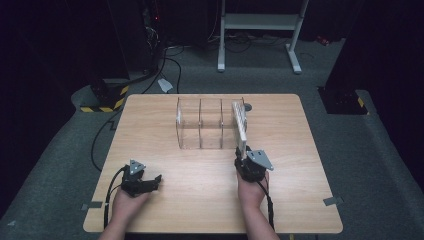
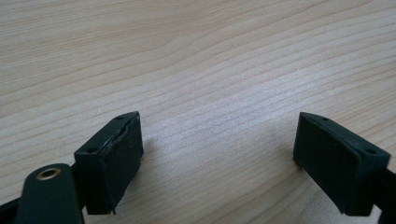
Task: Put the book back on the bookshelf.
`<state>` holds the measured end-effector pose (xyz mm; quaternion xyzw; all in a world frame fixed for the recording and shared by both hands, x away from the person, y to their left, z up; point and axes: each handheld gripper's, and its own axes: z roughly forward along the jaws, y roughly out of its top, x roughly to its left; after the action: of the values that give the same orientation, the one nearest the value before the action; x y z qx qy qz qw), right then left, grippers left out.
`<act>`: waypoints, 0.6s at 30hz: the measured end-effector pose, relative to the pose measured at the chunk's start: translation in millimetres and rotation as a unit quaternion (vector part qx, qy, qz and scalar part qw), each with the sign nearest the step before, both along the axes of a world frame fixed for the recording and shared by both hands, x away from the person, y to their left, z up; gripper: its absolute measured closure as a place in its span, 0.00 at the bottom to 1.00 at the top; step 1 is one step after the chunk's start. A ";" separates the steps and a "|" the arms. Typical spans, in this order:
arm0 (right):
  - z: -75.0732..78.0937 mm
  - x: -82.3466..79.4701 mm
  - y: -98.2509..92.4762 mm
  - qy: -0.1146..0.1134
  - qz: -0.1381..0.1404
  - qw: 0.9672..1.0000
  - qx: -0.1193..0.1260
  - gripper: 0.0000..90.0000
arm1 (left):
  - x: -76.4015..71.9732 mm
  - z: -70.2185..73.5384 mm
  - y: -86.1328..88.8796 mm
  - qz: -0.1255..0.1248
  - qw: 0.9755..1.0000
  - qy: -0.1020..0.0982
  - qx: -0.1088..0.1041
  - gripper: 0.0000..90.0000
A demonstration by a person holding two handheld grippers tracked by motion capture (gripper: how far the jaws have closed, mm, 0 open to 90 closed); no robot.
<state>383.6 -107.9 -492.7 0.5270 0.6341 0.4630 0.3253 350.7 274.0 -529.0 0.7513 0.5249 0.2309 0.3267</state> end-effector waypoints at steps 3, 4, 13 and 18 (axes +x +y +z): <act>-3.6 -4.6 -0.8 0.005 -0.003 1.000 -0.003 0.80 | 0.0 0.0 -0.1 0.000 1.000 0.000 0.000 0.18; -4.5 -4.7 -0.8 0.009 -0.006 1.000 -0.003 0.82 | 0.1 0.0 0.0 0.000 1.000 0.000 0.000 0.18; -7.2 -6.6 1.2 -0.003 -0.024 1.000 0.010 0.74 | 0.2 0.0 0.0 0.000 1.000 0.000 0.001 0.18; -3.6 0.0 2.5 -0.004 -0.013 1.000 -0.010 0.74 | 0.3 0.0 0.0 0.000 1.000 0.000 0.000 0.18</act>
<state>383.5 -105.3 -496.3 0.5301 0.6303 0.4547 0.3391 351.0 274.0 -529.0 0.7515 0.5246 0.2310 0.3266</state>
